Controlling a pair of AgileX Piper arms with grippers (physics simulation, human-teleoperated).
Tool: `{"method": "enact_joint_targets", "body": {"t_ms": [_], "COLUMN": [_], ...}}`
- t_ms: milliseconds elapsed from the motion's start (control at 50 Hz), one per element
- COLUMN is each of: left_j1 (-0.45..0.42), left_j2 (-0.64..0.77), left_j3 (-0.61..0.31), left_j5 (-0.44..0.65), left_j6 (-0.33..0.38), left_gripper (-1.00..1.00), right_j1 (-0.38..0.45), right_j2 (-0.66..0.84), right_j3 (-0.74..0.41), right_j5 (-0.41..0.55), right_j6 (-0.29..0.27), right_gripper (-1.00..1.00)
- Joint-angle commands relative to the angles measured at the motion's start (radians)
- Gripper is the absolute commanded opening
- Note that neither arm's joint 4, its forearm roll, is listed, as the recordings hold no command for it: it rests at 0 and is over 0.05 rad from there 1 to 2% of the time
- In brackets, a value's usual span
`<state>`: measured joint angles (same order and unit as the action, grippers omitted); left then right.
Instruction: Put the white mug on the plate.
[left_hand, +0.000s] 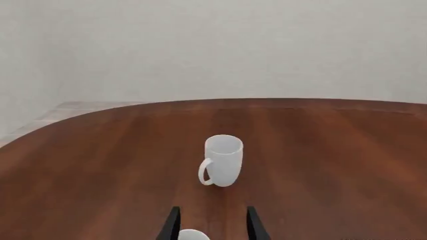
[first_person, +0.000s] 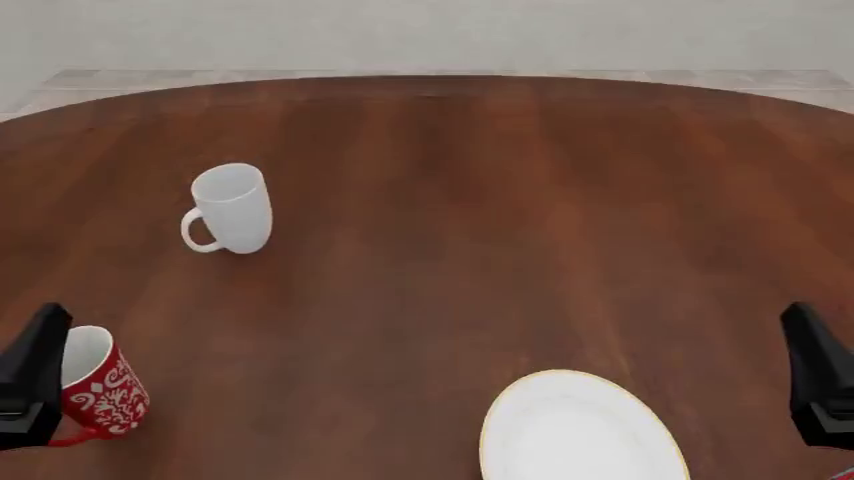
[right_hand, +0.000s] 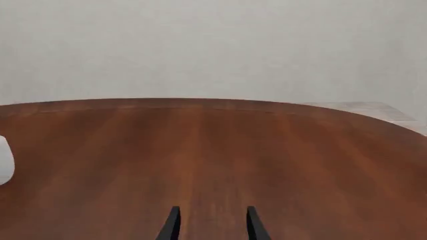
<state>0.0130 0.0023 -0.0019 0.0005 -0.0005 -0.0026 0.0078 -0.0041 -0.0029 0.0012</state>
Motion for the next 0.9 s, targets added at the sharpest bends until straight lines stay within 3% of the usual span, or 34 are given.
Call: {"method": "enact_joint_targets", "body": {"t_ms": [20,600,660,720,740,800,900], "left_j1": [-0.012,-0.014,-0.017,-0.018,-0.015,0.006,0.003], "left_j2": [0.004,0.014,0.051,0.077,0.084,0.214,0.219], "left_j3": [-0.002,-0.001,0.0,0.001,0.0,-0.004,-0.092], "left_j5": [-0.002,-0.011,-0.04,-0.059,-0.068,-0.157,-0.066], "left_j6": [0.0,0.005,0.006,0.066,0.047,0.069,0.076], "left_gripper": [1.0,1.0,1.0,1.0,1.0,1.0,1.0], "right_j1": [0.002,0.002,0.002,0.002,0.002,0.002,0.002], "right_j2": [-0.001,0.0,0.0,0.0,0.0,0.0,0.0], "right_j3": [0.0,0.002,0.002,0.002,0.002,0.002,0.002], "right_j5": [0.001,-0.001,-0.001,-0.001,-0.001,-0.001,-0.001], "right_j6": [-0.001,-0.002,-0.002,-0.001,-0.002,-0.001,-0.001], "right_gripper": [1.0,1.0,1.0,1.0,1.0,1.0,1.0]}}
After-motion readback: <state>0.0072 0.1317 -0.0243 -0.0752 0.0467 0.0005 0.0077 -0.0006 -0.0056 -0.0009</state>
